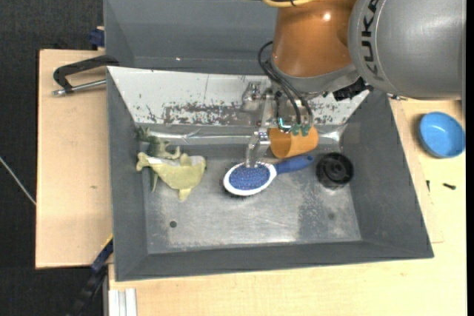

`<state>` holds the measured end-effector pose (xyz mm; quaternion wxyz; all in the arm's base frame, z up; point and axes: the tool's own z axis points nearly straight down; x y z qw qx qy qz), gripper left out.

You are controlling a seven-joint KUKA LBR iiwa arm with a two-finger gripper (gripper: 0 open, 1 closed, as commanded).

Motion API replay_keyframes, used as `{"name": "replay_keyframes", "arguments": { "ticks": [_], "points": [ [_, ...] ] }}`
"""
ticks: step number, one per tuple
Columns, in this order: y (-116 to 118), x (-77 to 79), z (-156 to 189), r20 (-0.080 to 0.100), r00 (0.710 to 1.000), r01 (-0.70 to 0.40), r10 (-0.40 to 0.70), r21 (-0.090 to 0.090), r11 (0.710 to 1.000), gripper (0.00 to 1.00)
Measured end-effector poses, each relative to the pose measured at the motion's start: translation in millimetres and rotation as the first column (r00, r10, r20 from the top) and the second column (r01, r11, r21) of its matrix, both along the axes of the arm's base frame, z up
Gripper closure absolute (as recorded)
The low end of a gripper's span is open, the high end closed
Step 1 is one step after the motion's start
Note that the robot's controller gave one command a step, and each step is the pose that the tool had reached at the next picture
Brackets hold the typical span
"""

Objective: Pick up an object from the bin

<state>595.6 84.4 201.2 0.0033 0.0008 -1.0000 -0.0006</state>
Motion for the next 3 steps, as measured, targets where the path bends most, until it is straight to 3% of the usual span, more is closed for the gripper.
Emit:
{"name": "replay_keyframes", "arguments": {
  "ticks": [1,2,3],
  "points": [
    [-36,-17.9,-108,0.018,0.997,-0.071,0.071,0.002,0.997,0.00],
    [-35,-20.4,-110,0.004,0.997,-0.071,0.071,0.003,0.997,1.00],
    [-38,-13.2,53,0.019,0.931,-0.365,0.365,-0.004,0.931,1.00]
  ]
}}
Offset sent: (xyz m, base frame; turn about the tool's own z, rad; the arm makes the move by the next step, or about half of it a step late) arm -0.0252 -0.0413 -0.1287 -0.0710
